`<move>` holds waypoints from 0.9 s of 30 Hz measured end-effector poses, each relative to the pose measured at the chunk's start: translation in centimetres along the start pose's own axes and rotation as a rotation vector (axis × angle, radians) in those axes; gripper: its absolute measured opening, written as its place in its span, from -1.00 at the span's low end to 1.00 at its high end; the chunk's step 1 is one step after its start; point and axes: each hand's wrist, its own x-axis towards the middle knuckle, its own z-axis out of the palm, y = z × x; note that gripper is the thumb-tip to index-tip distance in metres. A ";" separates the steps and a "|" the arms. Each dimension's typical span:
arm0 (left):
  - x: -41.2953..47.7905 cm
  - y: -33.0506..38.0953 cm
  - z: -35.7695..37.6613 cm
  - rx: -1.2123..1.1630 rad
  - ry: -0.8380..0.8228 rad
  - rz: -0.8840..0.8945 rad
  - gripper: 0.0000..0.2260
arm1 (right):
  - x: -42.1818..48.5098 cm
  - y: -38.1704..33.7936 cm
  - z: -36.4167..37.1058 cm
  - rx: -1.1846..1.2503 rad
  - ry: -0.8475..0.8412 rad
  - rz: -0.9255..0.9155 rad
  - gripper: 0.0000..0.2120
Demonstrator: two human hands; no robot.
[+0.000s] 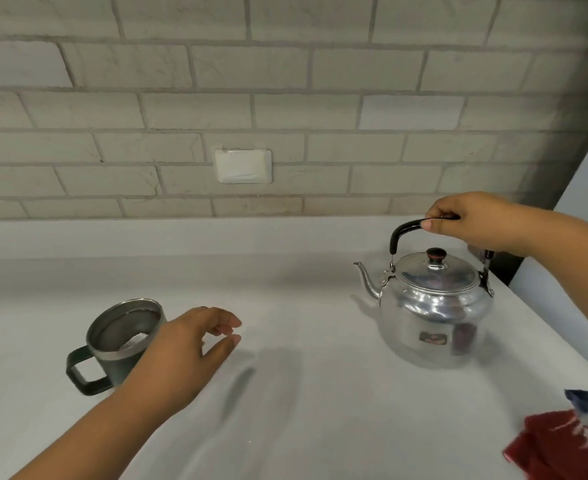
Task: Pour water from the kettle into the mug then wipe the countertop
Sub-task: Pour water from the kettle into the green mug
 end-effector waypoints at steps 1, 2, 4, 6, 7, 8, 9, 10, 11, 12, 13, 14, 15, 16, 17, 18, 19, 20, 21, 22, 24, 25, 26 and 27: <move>0.2 0.1 0.5 0.007 -0.018 -0.004 -0.87 | 0.6 1.0 0.1 0.000 0.004 0.015 -0.74; 0.4 0.1 0.9 0.013 -0.034 -0.008 -0.87 | 1.1 2.0 0.2 0.001 0.010 0.028 -0.72; 0.9 0.2 1.8 0.016 -0.057 -0.018 -0.87 | 2.4 3.9 0.5 0.009 0.032 0.053 -0.71; 1.4 0.4 2.6 0.022 -0.080 -0.033 -0.87 | 3.7 5.8 0.8 0.023 0.058 0.084 -0.74; 1.7 0.5 3.0 0.024 -0.088 -0.041 -0.87 | 4.4 6.7 0.9 0.038 0.073 0.101 -0.76; 2.0 0.6 3.3 0.028 -0.097 -0.049 -0.87 | 4.9 7.6 1.0 0.057 0.089 0.118 -0.77; 2.2 0.6 3.7 0.032 -0.109 -0.055 -0.87 | 5.5 8.5 1.1 0.075 0.106 0.132 -0.78; 2.4 0.7 4.0 0.038 -0.123 -0.061 -0.87 | 6.0 9.3 1.2 0.087 0.121 0.142 -0.78; 2.6 0.7 4.3 0.046 -0.137 -0.065 -0.87 | 6.4 10.1 1.4 0.094 0.133 0.145 -0.79; 2.7 0.7 4.5 0.056 -0.150 -0.069 -0.87 | 6.8 10.8 1.6 0.098 0.144 0.143 -0.79; 2.9 0.7 4.7 0.065 -0.159 -0.073 -0.87 | 7.2 11.4 1.9 0.097 0.153 0.136 -0.80; 3.0 0.6 4.9 0.074 -0.166 -0.076 -0.87 | 7.5 12.0 2.1 0.096 0.162 0.131 -0.82; 3.1 0.4 5.1 0.084 -0.169 -0.077 -0.88 | 7.8 12.5 2.2 0.101 0.172 0.125 -0.85; 3.3 0.3 5.3 0.094 -0.173 -0.074 -0.88 | 8.1 13.0 2.4 0.120 0.186 0.118 -0.87; 3.4 0.1 5.4 0.100 -0.178 -0.068 -0.87 | 8.4 13.5 2.5 0.149 0.202 0.109 -0.89; 3.4 0.0 5.5 0.103 -0.184 -0.066 -0.86 | 8.7 13.9 2.6 0.176 0.219 0.096 -0.90; 3.6 -0.1 5.6 0.101 -0.189 -0.067 -0.84 | 9.1 14.2 2.7 0.190 0.234 0.083 -0.90; 3.6 -0.1 5.8 0.095 -0.191 -0.075 -0.82 | 9.4 14.5 2.8 0.193 0.244 0.072 -0.90; 3.7 -0.2 5.9 0.090 -0.189 -0.085 -0.82 | 9.8 14.7 3.0 0.194 0.252 0.062 -0.89; 3.9 -0.2 6.0 0.089 -0.186 -0.094 -0.81 | 10.2 14.9 3.1 0.193 0.256 0.053 -0.89; 3.9 -0.2 6.2 0.091 -0.185 -0.095 -0.81 | 10.7 15.3 3.6 0.181 0.263 0.034 -0.91; 4.0 -0.2 6.3 0.092 -0.186 -0.091 -0.81 | 10.9 15.5 3.8 0.179 0.266 0.021 -0.92; 4.1 -0.3 6.5 0.092 -0.187 -0.087 -0.81 | 11.1 15.8 3.9 0.185 0.265 0.006 -0.93; 4.2 -0.3 6.6 0.091 -0.185 -0.083 -0.82 | 11.2 16.0 4.0 0.201 0.256 -0.009 -0.94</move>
